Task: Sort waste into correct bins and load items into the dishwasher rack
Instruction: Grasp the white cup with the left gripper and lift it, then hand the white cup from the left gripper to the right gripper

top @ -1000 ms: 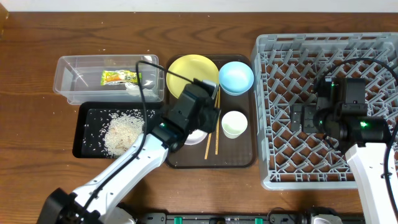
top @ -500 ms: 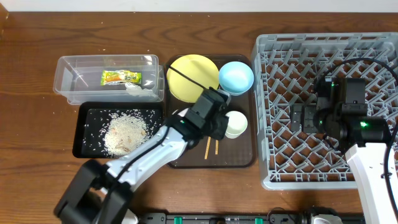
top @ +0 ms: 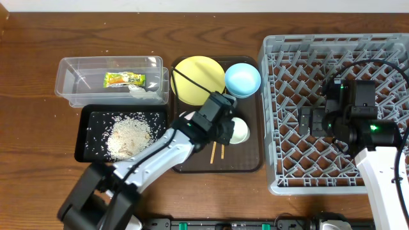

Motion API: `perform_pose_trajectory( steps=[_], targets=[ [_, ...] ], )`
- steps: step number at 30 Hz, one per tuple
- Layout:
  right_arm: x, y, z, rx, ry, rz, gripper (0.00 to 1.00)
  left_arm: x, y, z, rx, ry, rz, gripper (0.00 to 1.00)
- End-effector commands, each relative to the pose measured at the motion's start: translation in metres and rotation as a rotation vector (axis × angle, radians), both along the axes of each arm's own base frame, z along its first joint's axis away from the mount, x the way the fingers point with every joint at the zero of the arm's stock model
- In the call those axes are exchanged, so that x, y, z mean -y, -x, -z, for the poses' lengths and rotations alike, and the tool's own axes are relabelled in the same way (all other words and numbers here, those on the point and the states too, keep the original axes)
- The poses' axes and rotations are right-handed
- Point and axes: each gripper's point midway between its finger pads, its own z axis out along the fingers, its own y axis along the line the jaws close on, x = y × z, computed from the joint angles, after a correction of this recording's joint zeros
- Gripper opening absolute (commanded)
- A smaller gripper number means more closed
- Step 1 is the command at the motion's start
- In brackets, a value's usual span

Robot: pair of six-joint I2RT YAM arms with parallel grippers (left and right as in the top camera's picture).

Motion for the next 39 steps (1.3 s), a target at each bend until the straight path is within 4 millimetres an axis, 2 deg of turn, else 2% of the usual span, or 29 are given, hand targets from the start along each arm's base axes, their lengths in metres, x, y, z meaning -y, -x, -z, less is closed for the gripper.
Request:
perform_pose_trajectory(
  steps=[1,6,8,10,12,15,17,19,23,29,39],
  targets=[
    [-0.003,-0.009,-0.011,0.048,0.002,-0.006,0.99,-0.015,-0.023,-0.046,0.053,0.12,-0.115,0.06],
    [0.011,-0.033,-0.027,0.163,0.018,0.112,0.99,-0.038,-0.05,-0.091,0.002,0.392,-0.22,0.06],
    [0.002,-0.042,-0.033,0.204,-0.031,0.094,0.99,-0.046,-0.064,-0.105,-0.023,0.519,-0.24,0.06],
    [-0.024,-0.046,-0.039,0.228,-0.129,-0.036,0.99,-0.051,-0.074,-0.121,-0.057,0.653,-0.218,0.06],
    [-0.066,-0.037,-0.046,0.244,-0.258,-0.295,0.99,-0.048,-0.074,-0.138,-0.103,0.787,-0.129,0.06],
    [-0.121,0.0,-0.061,0.267,-0.478,-0.684,0.99,-0.041,-0.057,-0.159,-0.21,0.942,0.059,0.06],
    [-0.138,0.019,-0.063,0.259,-0.555,-0.813,0.99,-0.037,-0.045,-0.162,-0.263,0.97,0.133,0.06],
    [-0.146,0.028,-0.059,0.238,-0.573,-0.867,0.99,-0.031,-0.034,-0.164,-0.294,0.978,0.186,0.06],
    [-0.16,0.024,-0.055,0.251,-0.569,-0.926,0.99,-0.015,-0.02,-0.165,-0.326,0.975,0.244,0.06],
    [-0.179,0.011,-0.064,0.352,-0.571,-1.017,0.99,0.012,0.005,-0.166,-0.373,0.963,0.329,0.06],
    [-0.193,0.02,-0.09,0.456,-0.681,-1.132,0.99,0.018,0.011,-0.166,-0.383,0.959,0.349,0.06]
  ],
)
